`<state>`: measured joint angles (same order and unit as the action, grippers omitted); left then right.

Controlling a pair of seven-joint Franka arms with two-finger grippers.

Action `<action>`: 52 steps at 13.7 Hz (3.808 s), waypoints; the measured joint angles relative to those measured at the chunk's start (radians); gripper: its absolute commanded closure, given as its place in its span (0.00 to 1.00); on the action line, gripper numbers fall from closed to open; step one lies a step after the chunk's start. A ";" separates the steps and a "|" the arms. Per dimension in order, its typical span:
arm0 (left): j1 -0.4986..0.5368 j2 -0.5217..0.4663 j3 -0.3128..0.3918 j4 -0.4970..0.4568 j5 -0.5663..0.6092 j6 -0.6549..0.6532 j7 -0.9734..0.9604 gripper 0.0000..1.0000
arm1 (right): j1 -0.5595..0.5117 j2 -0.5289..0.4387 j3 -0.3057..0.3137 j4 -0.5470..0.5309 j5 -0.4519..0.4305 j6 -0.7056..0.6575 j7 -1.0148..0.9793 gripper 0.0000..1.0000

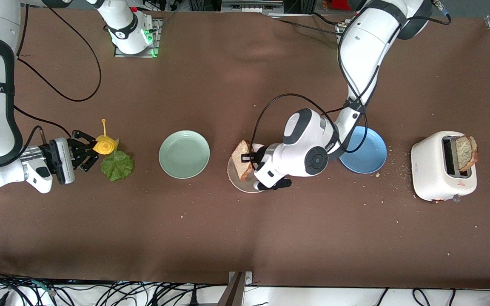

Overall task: Make sandwich in beige plate with both arms
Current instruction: 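Lower the bread onto the beige plate and open the left gripper, then withdraw the left gripper while the right gripper carries the mustard over the bread, then tilt the yellow mustard bottle over the bread and squeeze with the right gripper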

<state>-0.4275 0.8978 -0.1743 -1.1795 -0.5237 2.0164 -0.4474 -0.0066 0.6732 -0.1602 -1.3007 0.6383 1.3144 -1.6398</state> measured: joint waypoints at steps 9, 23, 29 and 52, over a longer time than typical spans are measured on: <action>0.010 0.018 0.044 0.000 0.000 0.002 0.015 0.49 | 0.002 0.000 0.000 0.000 0.000 0.000 0.004 0.97; 0.221 -0.066 0.135 0.006 0.228 -0.138 0.025 0.00 | 0.262 0.001 0.004 0.069 -0.154 0.209 0.219 0.98; 0.405 -0.130 0.147 0.007 0.342 -0.236 0.129 0.00 | 0.523 0.003 0.010 0.074 -0.498 0.399 0.539 0.98; 0.525 -0.467 0.147 0.003 0.600 -0.603 0.340 0.00 | 1.109 0.222 -0.020 0.089 -1.447 0.234 1.361 1.00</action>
<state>0.0974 0.4308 -0.0274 -1.1762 0.0761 1.4130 -0.1078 1.1020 0.8951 -0.1804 -1.2114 -0.8088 1.5483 -0.2786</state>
